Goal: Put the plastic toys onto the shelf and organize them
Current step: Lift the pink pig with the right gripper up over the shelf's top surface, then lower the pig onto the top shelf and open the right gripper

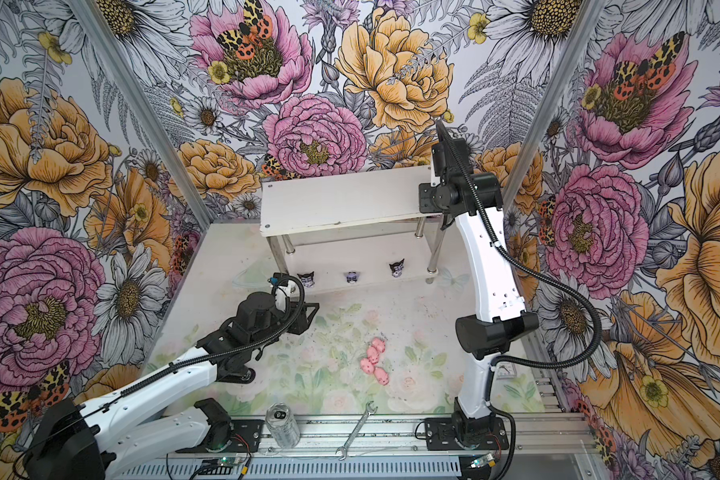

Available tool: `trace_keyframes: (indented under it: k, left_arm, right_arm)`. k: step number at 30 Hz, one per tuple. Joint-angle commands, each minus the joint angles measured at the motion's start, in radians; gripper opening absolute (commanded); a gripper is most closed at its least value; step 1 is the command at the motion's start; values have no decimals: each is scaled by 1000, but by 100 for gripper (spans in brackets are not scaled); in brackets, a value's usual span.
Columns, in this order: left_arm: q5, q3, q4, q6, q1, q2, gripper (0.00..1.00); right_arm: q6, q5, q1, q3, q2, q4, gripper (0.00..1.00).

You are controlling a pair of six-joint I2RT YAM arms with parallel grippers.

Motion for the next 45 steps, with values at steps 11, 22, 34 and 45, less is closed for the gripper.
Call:
trace_keyframes:
  k: [11,22,34,45]
  left_arm:
    - [7,-12,6,-27,9,9,51]
    - [19,-12,8,-33,10,17,51]
    - [26,2,4,-33,10,32,50]
    - [24,16,4,-33,9,54,50]
  right_arm:
    - [-41,-42,-25,16,40,-86,25]
    - [-44,-41,-27,27,57,-72,40]
    - [-77,-115,-43,43,79,-38,41]
    - [-121,-193,-81,46,93,-17,27]
